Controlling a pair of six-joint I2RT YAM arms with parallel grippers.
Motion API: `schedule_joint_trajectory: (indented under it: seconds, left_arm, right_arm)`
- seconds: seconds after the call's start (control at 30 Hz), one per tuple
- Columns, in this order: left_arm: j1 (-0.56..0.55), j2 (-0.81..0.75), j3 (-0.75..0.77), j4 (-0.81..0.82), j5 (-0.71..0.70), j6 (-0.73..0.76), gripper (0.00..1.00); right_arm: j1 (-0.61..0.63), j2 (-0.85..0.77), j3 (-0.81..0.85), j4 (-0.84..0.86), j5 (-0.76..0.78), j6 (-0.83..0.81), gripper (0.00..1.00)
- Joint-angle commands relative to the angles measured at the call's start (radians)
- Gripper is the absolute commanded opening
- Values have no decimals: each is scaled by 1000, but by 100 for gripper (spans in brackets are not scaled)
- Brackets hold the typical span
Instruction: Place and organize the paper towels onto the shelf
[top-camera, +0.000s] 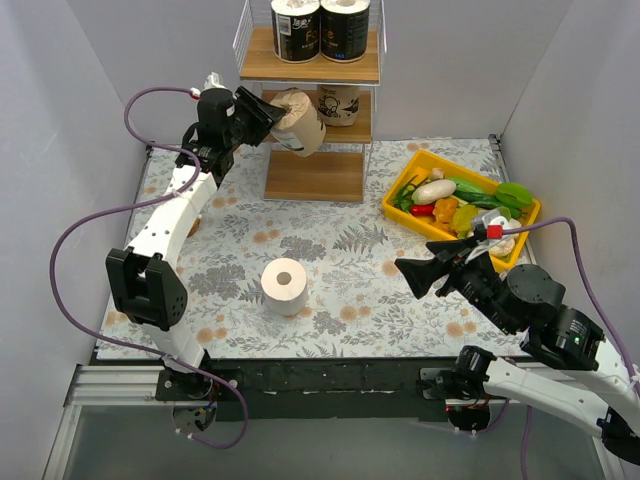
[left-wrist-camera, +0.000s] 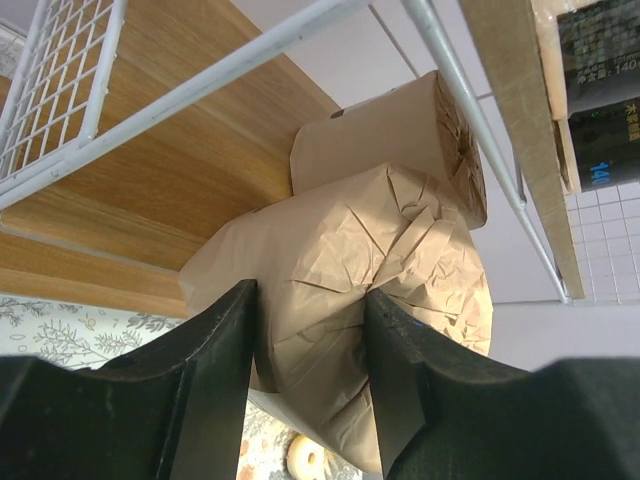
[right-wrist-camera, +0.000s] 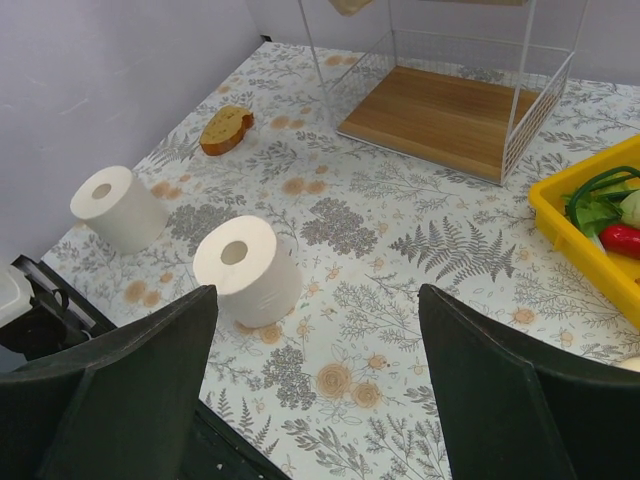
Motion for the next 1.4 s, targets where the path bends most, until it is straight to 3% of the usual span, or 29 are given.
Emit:
schedule_joint_trajectory:
  seconds: [0.0, 0.67, 0.73, 0.77, 0.93, 1.0, 1.37]
  left_arm:
    - [-14, 1, 56, 90, -125, 3, 30]
    - [-15, 65, 206, 56, -250, 133, 31]
    - [-15, 73, 215, 47, -251, 146, 34]
    - [-15, 76, 217, 41, -254, 149, 43]
    - [-15, 71, 212, 36, -260, 178, 51]
    - [-15, 65, 215, 36, -259, 190, 64]
    - [-15, -25, 151, 37, -218, 249, 71]
  right_arm:
    - [0, -15, 12, 18, 33, 1, 88]
    - [0, -13, 2, 24, 42, -4, 89]
    - [0, -9, 2, 26, 37, -4, 89]
    - [0, -7, 7, 26, 34, -4, 89]
    - [0, -1, 19, 18, 36, -2, 89]
    - [0, -4, 25, 17, 39, -4, 89]
    - [0, 8, 41, 4, 27, 3, 89]
